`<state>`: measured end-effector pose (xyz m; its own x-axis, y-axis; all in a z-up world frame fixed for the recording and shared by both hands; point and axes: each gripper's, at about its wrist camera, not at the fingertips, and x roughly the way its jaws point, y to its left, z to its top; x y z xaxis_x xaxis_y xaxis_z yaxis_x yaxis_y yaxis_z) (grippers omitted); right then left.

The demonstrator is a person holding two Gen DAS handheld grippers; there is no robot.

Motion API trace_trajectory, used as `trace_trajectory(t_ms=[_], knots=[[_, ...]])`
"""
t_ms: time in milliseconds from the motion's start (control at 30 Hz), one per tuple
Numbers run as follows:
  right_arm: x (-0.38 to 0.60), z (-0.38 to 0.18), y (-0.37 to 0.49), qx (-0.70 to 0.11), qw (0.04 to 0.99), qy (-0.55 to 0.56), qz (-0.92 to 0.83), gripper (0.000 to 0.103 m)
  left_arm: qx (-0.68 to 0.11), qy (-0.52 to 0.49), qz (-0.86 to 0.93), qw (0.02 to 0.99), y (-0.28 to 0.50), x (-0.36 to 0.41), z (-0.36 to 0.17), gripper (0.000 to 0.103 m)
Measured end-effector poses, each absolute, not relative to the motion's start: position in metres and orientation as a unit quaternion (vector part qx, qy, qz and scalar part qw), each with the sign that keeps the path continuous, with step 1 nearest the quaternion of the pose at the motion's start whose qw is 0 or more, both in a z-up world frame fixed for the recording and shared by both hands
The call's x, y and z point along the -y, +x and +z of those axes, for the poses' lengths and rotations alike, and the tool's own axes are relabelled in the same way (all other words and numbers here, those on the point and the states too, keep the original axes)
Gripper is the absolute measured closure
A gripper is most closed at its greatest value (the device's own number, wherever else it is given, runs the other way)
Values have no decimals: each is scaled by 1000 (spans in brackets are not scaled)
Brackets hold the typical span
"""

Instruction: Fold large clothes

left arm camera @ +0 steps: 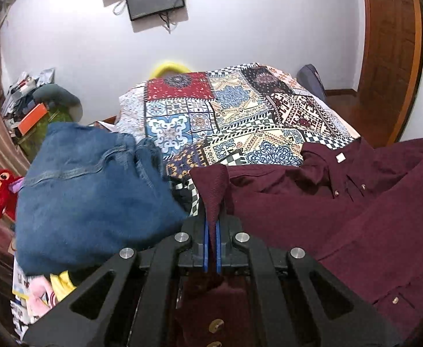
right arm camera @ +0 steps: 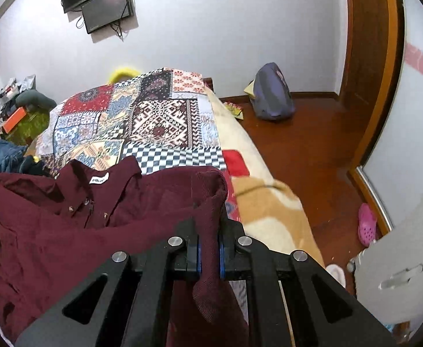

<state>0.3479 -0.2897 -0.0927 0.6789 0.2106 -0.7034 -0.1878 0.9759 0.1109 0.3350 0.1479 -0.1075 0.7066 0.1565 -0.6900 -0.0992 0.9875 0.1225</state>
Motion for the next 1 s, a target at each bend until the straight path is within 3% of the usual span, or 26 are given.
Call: trace_trajectory(t_ms=[367, 533, 633, 733, 1000], knots=[[296, -143, 392, -452, 890, 8, 57, 95, -441, -13, 67, 895, 374, -173, -161, 96], [304, -147, 389, -470, 882, -6, 43, 90, -446, -24, 63, 893, 364, -175, -161, 94], [302, -140, 381, -480, 876, -34, 26, 85, -441, -28, 62, 895, 355, -173, -154, 88], [303, -129, 372, -476, 878, -46, 29, 78, -438, -30, 54, 897, 344, -169, -147, 79], [301, -91, 314, -438, 895, -54, 65, 48, -414, -4, 61, 908, 284, -157, -124, 17]])
